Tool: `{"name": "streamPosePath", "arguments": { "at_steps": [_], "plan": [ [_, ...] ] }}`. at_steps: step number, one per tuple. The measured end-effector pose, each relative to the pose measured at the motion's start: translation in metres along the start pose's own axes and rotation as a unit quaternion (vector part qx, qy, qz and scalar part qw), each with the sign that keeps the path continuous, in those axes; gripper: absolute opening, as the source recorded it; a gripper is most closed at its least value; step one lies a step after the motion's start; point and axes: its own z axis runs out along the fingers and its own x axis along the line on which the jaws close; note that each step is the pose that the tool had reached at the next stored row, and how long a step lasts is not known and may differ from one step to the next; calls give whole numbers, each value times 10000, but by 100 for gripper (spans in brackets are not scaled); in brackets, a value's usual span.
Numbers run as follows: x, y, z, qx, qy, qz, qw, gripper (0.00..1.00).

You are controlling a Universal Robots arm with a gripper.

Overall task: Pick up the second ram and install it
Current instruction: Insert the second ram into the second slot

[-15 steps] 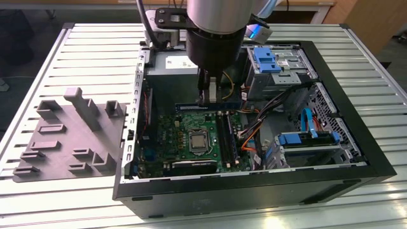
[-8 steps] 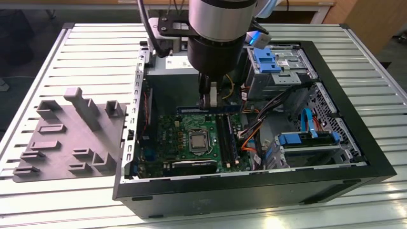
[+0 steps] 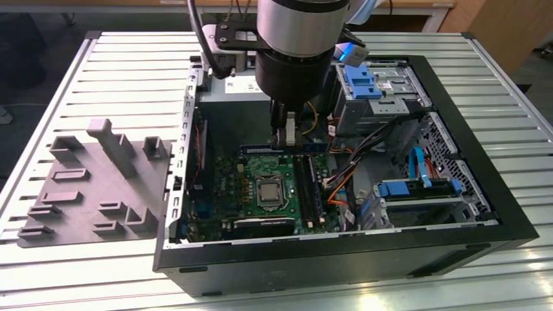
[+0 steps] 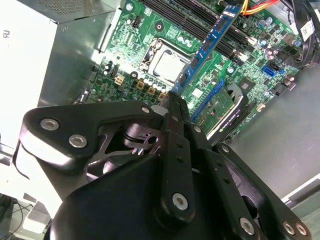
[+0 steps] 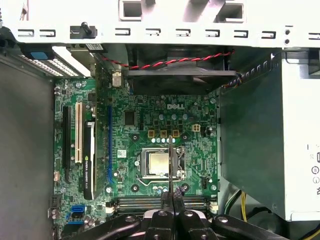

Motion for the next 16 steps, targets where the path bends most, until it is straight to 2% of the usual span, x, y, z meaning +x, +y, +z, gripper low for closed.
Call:
{"name": "streamPosePath", "arguments": {
  "at_steps": [9,16],
  "plan": [
    [0,-1,0,1,-1,24,10000,11],
    [0,-1,1,13,-12,264,9997,11]
  ]
}}
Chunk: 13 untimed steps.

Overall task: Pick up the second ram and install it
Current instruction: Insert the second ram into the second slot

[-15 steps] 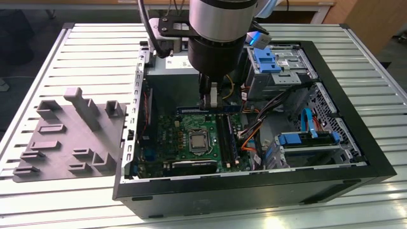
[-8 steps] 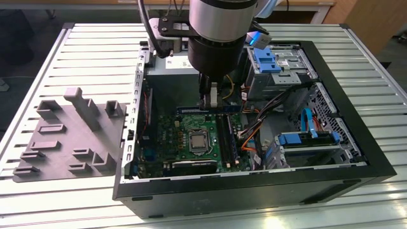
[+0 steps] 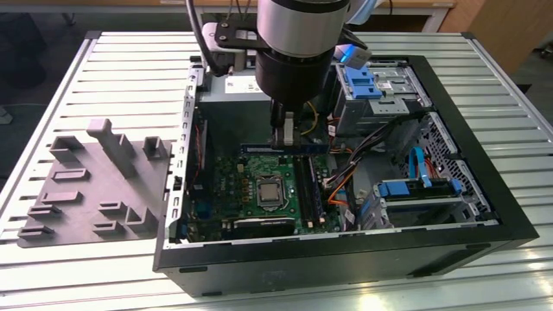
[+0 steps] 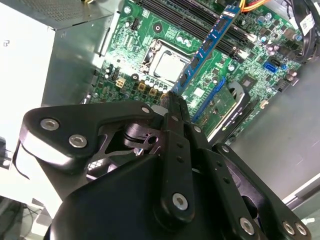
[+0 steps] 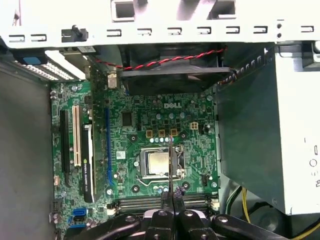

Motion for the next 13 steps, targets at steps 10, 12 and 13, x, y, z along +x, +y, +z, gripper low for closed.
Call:
{"name": "streamPosePath", "arguments": {
  "at_steps": [10,12,13],
  "plan": [
    [0,0,0,17,-16,344,9994,11],
    [0,0,0,20,-19,397,9992,11],
    [0,0,1,21,-20,423,9991,11]
  ]
}}
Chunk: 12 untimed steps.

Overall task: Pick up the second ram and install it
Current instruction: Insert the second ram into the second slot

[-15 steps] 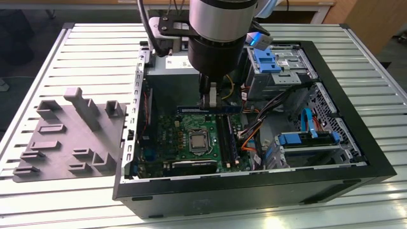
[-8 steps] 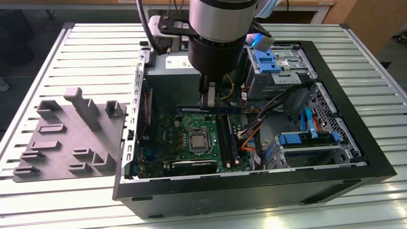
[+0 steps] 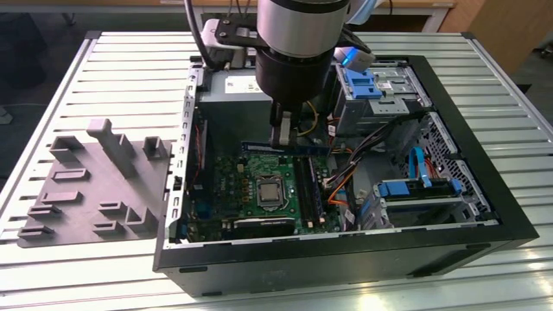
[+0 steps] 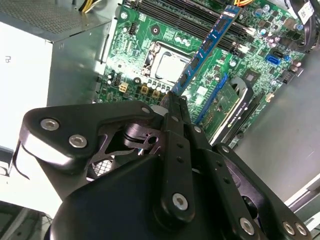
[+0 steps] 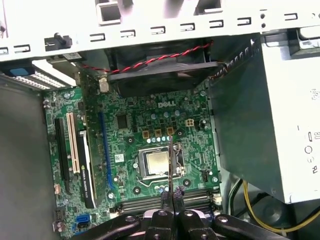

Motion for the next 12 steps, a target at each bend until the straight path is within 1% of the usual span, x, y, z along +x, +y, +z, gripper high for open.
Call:
{"name": "streamPosePath", "arguments": {
  "at_steps": [6,12],
  "plan": [
    [0,0,0,7,-7,144,9999,11],
    [0,0,1,11,-11,218,9998,11]
  ]
}}
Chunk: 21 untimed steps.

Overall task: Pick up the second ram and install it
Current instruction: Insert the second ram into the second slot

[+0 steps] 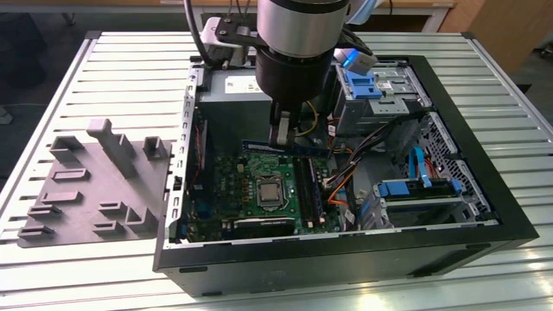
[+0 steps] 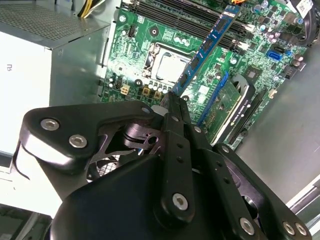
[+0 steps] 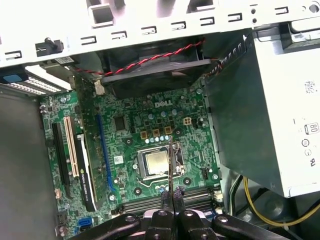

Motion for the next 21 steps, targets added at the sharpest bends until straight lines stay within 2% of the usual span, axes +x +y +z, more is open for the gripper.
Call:
{"name": "streamPosePath", "arguments": {
  "at_steps": [21],
  "plan": [
    [0,0,5,15,-10,283,9996,11]
  ]
}}
